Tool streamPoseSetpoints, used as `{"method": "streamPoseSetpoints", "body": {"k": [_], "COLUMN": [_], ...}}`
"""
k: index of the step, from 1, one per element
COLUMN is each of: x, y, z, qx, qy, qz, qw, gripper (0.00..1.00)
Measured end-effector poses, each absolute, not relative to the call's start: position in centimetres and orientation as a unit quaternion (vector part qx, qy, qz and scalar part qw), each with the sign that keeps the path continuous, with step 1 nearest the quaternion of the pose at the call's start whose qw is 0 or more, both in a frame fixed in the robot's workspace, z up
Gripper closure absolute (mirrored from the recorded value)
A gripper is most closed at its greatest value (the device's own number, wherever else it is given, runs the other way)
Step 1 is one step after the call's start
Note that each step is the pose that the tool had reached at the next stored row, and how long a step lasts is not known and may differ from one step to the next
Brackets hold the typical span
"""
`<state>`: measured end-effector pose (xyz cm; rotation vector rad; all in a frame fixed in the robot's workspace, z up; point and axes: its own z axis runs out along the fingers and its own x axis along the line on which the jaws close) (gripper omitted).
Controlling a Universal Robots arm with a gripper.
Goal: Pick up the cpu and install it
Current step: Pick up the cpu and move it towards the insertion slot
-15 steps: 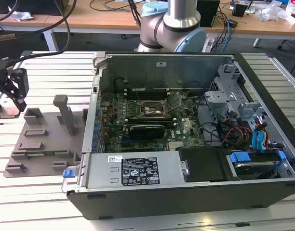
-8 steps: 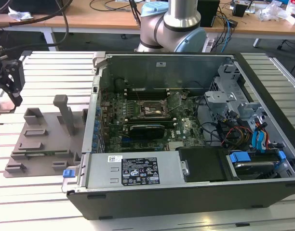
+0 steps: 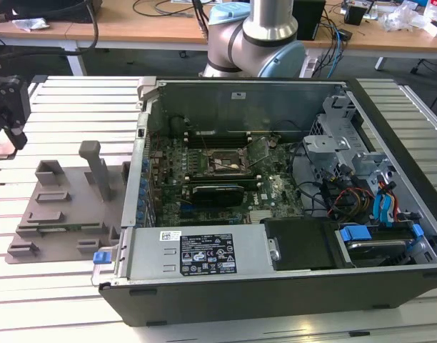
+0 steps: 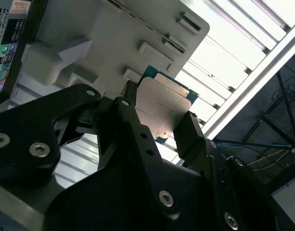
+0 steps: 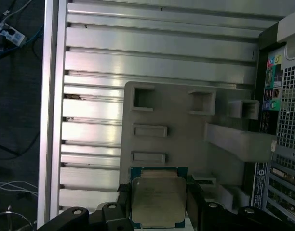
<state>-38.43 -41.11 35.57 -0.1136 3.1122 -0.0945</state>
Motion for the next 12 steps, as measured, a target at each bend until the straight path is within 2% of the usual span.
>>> {"method": "streamPoseSetpoints", "body": {"k": [12], "x": [-38.4], "y": [-41.1], "z": [38.3], "qx": [-0.037], "qy": [0.999], "qz": [-0.037], "qw": [0.013], "gripper": [0.45]}}
